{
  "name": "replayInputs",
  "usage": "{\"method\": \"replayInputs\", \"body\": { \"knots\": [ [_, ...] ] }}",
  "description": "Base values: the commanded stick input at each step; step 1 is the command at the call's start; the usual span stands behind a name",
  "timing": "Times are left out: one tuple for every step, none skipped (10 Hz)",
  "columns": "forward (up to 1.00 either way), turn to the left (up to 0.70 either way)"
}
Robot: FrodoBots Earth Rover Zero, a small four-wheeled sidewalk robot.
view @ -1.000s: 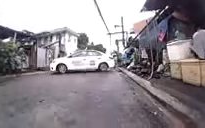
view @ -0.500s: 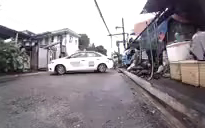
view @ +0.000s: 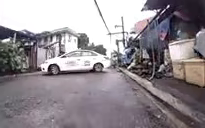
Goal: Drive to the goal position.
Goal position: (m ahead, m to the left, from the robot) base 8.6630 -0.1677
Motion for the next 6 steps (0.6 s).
{"method": "replayInputs", "body": {
  "knots": [
    [1.0,0.0],
    [1.0,0.0],
    [1.0,0.0],
    [1.0,0.0],
    [1.0,0.0],
    [1.0,0.0]
  ]
}}
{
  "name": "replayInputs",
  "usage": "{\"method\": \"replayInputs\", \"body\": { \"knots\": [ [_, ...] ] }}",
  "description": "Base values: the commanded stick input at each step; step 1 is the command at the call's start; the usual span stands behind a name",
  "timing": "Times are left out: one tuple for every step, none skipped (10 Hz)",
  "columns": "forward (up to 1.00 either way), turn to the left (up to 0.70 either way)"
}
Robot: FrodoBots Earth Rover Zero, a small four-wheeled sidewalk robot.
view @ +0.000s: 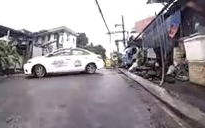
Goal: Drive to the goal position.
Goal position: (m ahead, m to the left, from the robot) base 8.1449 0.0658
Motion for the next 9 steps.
{"method": "replayInputs", "body": {
  "knots": [
    [1.0,0.0],
    [1.0,0.0],
    [1.0,0.0],
    [1.0,0.0],
    [1.0,0.0],
    [1.0,0.0],
    [1.0,0.0],
    [1.0,0.0],
    [1.0,-0.13]
  ]
}}
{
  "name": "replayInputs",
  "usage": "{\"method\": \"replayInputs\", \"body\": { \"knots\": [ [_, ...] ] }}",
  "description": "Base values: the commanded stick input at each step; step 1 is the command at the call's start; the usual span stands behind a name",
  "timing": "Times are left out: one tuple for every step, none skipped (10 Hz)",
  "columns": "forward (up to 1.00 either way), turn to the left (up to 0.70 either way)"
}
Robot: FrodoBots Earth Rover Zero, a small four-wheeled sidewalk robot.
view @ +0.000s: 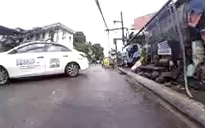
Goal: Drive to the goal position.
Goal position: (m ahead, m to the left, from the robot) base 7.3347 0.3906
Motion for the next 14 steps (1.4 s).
{"method": "replayInputs", "body": {
  "knots": [
    [1.0,-0.27],
    [1.0,-0.27],
    [1.0,0.0],
    [1.0,0.0],
    [1.0,0.0],
    [1.0,0.0],
    [1.0,0.0],
    [1.0,0.0],
    [1.0,0.0],
    [1.0,0.0],
    [1.0,0.0],
    [1.0,0.0],
    [1.0,0.0],
    [1.0,0.21]
  ]
}}
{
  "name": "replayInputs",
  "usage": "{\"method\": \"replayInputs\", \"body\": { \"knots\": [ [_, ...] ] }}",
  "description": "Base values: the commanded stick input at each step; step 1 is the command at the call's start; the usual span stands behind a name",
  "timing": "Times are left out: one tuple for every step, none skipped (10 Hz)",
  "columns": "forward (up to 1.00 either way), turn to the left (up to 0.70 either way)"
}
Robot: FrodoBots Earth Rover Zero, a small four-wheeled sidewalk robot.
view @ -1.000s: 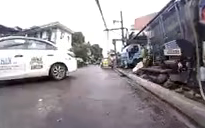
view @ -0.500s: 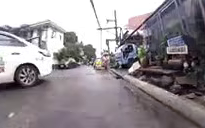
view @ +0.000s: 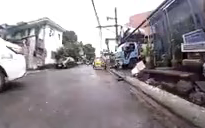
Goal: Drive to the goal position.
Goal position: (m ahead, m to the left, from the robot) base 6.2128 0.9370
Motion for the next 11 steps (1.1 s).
{"method": "replayInputs", "body": {
  "knots": [
    [1.0,0.02],
    [1.0,0.0],
    [1.0,0.0],
    [1.0,0.0],
    [1.0,0.0],
    [1.0,0.24],
    [1.0,0.0],
    [1.0,0.0],
    [1.0,0.0],
    [1.0,0.0],
    [1.0,0.0]
  ]
}}
